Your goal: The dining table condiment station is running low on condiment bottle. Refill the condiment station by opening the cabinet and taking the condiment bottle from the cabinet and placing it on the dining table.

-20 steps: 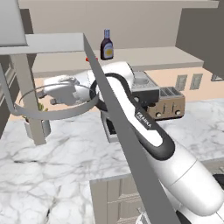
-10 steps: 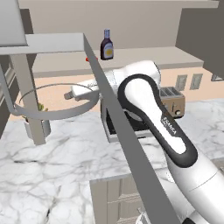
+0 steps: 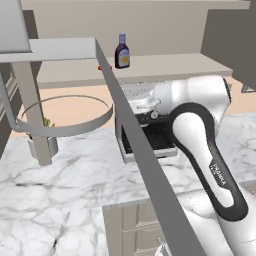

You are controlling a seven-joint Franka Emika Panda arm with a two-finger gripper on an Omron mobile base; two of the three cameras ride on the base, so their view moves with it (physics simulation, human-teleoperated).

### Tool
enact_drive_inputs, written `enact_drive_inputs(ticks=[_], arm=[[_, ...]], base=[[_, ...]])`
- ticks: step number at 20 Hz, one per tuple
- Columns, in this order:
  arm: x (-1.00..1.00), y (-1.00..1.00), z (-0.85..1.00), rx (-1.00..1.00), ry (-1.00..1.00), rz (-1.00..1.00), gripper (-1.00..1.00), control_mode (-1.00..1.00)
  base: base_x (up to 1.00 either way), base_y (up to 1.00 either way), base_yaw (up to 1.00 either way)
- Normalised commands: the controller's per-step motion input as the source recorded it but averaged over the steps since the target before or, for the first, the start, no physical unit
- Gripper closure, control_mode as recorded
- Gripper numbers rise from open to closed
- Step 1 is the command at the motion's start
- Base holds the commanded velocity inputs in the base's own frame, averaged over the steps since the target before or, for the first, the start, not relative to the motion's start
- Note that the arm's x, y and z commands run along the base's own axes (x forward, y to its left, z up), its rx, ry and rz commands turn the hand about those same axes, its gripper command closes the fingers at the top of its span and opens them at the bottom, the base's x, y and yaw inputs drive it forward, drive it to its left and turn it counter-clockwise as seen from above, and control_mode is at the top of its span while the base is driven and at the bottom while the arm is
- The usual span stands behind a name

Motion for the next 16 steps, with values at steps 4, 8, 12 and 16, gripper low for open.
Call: enact_drive_inputs(ticks=[4,8,12,16], arm=[[0.03,-0.60,0.26,0.00,-0.24,-0.43,-1.00,-1.00],[0.17,-0.38,0.36,0.00,-0.19,-0.40,-1.00,-1.00],[0.32,-0.13,0.24,0.00,-0.13,-0.23,-1.00,-1.00],[0.10,-0.35,0.19,0.00,-0.14,-0.09,-1.00,-1.00]], base=[[0.00,0.00,0.00],[0.00,0.00,0.00],[0.00,0.00,0.00],[0.00,0.00,0.00]])
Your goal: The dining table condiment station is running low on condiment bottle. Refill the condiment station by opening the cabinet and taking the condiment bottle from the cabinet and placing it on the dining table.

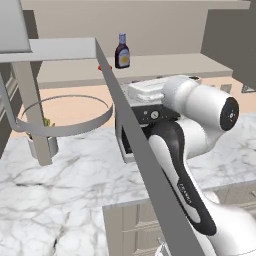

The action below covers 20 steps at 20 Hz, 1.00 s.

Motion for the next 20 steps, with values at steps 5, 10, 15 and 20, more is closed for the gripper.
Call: enact_drive_inputs(ticks=[5,10,15,20], arm=[[0.06,-0.43,0.31,0.00,-0.15,0.00,-1.00,-1.00],[0.03,-0.49,0.32,0.00,-0.17,0.00,-1.00,-1.00],[0.19,-0.09,0.20,-0.02,-0.14,0.00,-1.00,-1.00],[0.37,-0.10,-0.06,0.00,0.03,0.00,-1.00,-1.00]], base=[[0.00,0.00,0.00],[0.00,0.00,0.00],[0.00,0.00,0.00],[0.00,0.00,0.00]])
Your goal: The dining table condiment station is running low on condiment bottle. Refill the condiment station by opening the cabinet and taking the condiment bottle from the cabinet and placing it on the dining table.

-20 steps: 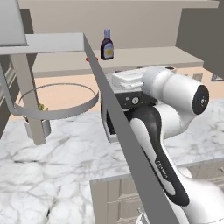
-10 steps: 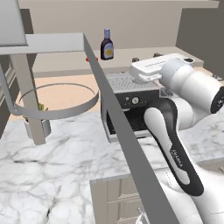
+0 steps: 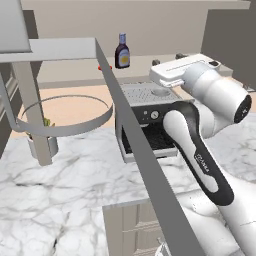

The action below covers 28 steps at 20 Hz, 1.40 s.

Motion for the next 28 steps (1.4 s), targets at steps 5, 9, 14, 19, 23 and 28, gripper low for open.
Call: enact_drive_inputs(ticks=[5,9,14,19,23,28], arm=[[0.44,-0.38,-0.06,0.00,0.18,0.00,-1.00,-1.00],[0.49,-0.32,0.00,0.00,0.20,0.00,-1.00,-1.00],[0.63,-0.05,0.00,0.00,0.15,0.00,-1.00,-1.00],[0.61,0.00,0.00,0.00,0.03,0.00,-1.00,-1.00],[0.57,0.04,-0.03,-0.03,-0.01,0.00,-1.00,-1.00],[0.27,0.02,-0.13,-0.08,-0.08,-0.03,-1.00,-1.00]], base=[[0.00,0.00,0.00],[0.00,0.00,0.00],[0.00,0.00,0.00],[0.00,0.00,0.00],[0.00,0.00,0.00],[0.00,0.00,0.00]])
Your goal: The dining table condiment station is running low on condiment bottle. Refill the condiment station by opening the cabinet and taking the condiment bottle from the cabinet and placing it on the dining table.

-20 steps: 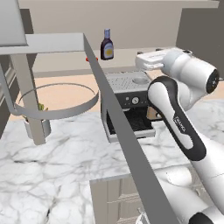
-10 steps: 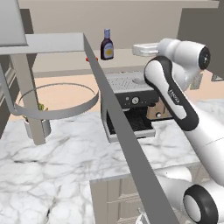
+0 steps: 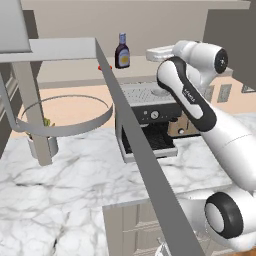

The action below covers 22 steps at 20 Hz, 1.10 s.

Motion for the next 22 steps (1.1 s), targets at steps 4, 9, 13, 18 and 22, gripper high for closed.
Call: enact_drive_inputs(ticks=[4,9,13,18,22], arm=[[0.41,0.18,0.00,-0.05,-0.10,-0.04,-1.00,-1.00],[0.44,0.20,0.00,-0.04,-0.06,-0.02,-1.00,-1.00],[0.10,0.01,-0.06,-0.02,0.00,0.00,-1.00,-1.00],[0.42,0.13,-0.01,0.00,0.03,-0.01,-1.00,-1.00],[0.55,0.32,0.00,0.00,0.05,-0.03,-1.00,-1.00]], base=[[0.00,0.00,0.00],[0.00,0.00,0.00],[0.00,0.00,0.00],[0.00,0.00,0.00],[0.00,0.00,0.00]])
